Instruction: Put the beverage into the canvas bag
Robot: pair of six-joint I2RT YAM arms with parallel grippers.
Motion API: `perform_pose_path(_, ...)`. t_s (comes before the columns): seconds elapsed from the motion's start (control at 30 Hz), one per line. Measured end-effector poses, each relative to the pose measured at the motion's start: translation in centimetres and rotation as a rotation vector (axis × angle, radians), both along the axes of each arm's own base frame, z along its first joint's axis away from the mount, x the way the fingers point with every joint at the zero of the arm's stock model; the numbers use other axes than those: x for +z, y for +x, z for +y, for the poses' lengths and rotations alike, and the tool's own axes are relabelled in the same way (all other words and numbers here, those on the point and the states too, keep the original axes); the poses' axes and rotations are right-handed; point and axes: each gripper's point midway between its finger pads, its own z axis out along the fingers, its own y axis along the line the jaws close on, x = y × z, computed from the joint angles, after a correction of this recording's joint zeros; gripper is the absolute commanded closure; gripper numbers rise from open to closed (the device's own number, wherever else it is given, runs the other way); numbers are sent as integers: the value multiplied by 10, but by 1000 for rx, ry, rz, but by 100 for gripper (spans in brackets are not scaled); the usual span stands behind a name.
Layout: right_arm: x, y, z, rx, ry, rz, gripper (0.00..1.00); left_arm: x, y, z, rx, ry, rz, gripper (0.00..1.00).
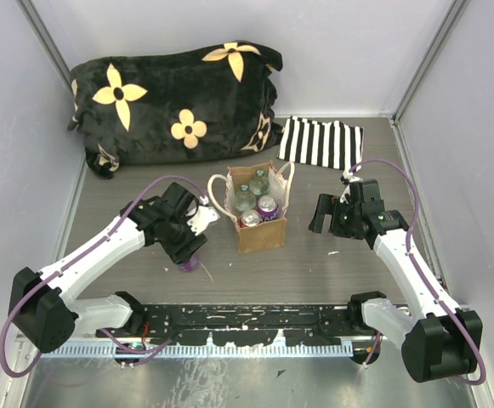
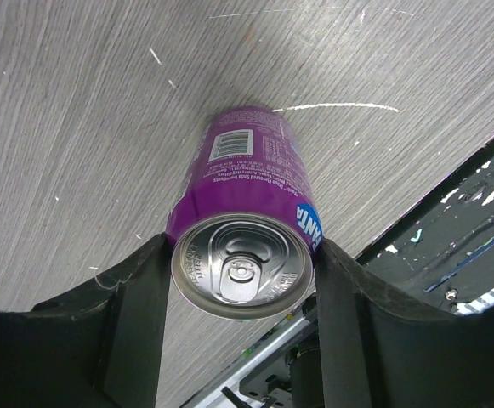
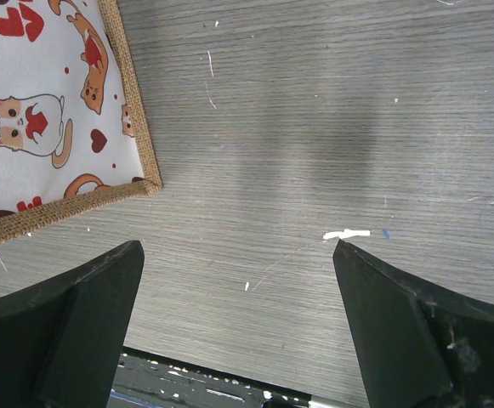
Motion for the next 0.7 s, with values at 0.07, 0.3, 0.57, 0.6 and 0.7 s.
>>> perform_pose_path(0.07,0,0,0,0,0,0,0,1,1,1,2,2,-4,100)
perform_pose_path(0.3,0,0,0,0,0,0,0,22,18,20,63,12,-45,100)
perform_pose_path(0.57,-1,0,0,0,0,2,0,107,82,33,183,-82,-237,100)
perform_pose_path(0.6,-1,0,0,0,0,2,0,113,88,35,199,-88,-253,100)
perform_pose_path(0.7,-1,0,0,0,1,2,0,145,124,39,250,-109,-323,100)
